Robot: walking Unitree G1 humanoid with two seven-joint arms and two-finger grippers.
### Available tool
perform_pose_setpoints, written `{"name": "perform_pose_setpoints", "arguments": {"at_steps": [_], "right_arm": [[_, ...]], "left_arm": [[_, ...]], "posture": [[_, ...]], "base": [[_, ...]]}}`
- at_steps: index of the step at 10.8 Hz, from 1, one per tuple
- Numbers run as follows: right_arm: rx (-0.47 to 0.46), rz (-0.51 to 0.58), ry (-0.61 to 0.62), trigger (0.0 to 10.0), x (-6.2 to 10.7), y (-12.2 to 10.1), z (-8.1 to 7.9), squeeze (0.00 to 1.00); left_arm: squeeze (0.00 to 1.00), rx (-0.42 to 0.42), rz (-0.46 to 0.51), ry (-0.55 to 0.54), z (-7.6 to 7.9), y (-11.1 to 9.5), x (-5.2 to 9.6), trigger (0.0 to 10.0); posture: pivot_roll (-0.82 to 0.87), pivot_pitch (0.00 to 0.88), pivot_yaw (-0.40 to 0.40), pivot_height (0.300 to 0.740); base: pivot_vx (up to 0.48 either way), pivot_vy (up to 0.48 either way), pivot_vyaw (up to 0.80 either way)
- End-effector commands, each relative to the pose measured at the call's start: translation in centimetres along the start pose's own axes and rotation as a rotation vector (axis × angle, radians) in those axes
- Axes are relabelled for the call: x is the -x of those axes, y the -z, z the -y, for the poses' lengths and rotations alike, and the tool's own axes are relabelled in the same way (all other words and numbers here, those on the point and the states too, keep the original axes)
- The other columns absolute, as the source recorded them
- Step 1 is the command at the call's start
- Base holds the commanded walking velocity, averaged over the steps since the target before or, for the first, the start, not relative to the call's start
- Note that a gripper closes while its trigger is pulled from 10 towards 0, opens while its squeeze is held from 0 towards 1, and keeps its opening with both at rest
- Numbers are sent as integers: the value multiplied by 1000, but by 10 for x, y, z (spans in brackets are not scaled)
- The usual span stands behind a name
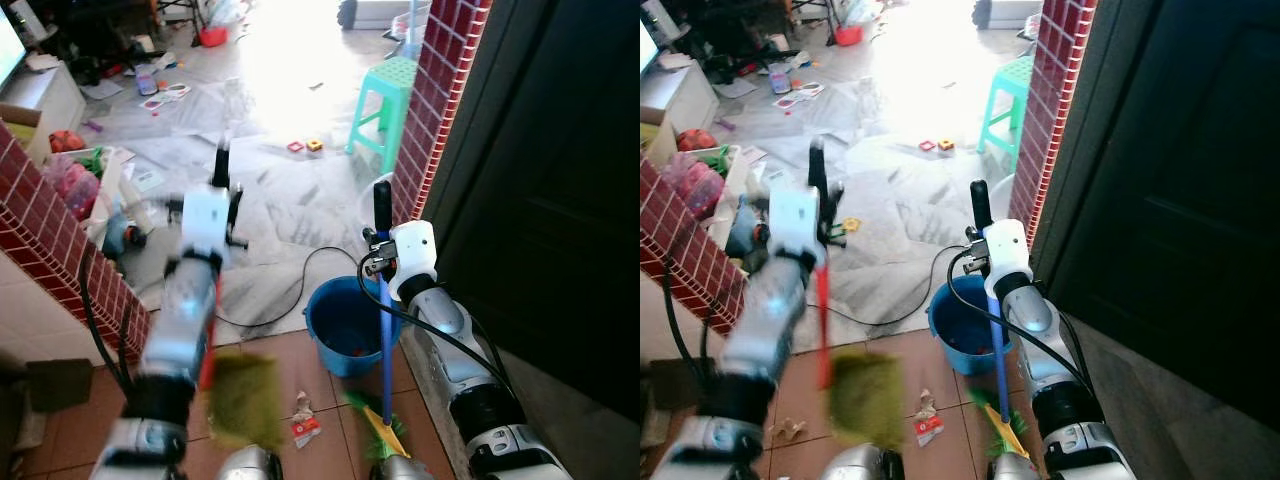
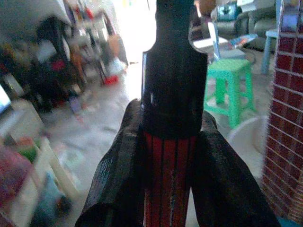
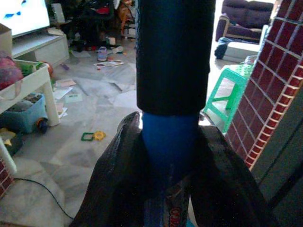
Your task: Sweep floor
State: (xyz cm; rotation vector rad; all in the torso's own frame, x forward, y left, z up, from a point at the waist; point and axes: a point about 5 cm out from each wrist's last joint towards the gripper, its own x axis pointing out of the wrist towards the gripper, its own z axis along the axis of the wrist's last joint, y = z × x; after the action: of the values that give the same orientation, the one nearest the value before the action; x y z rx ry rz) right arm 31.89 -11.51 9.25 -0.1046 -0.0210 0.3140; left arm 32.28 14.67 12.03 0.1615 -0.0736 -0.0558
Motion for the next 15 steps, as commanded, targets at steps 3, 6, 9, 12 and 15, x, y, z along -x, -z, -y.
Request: {"name": "perform_pose_setpoints", "arguments": {"at_steps": [3, 6, 9, 12, 15], "right_arm": [[-5, 64, -10, 10000, -4, -13, -4, 0], [17, 49, -9, 10000, -3, -9, -5, 0], [17, 55, -11, 10000, -4, -11, -8, 0], [27, 53, -16, 10000, -4, -10, -11, 0], [26, 55, -13, 10000, -6, -11, -11, 0]], "left_arm": [[0, 50, -85, -93, 0, 23, 6, 10000], [0, 89, -101, -68, 10, 36, 13, 10000], [0, 114, -102, -30, 22, 37, 15, 10000], [0, 119, -97, 7, 31, 36, 15, 10000], [0, 119, -89, 21, 35, 33, 14, 10000]], "posture": [[-94, 5, 36, 740], [-90, 3, 31, 740], [-87, 12, 36, 740], [-85, 17, 34, 740], [-84, 18, 33, 740]], "base": [[0, 0, 0], [0, 0, 0], [0, 250, 0], [0, 480, 0], [0, 480, 0]]}}
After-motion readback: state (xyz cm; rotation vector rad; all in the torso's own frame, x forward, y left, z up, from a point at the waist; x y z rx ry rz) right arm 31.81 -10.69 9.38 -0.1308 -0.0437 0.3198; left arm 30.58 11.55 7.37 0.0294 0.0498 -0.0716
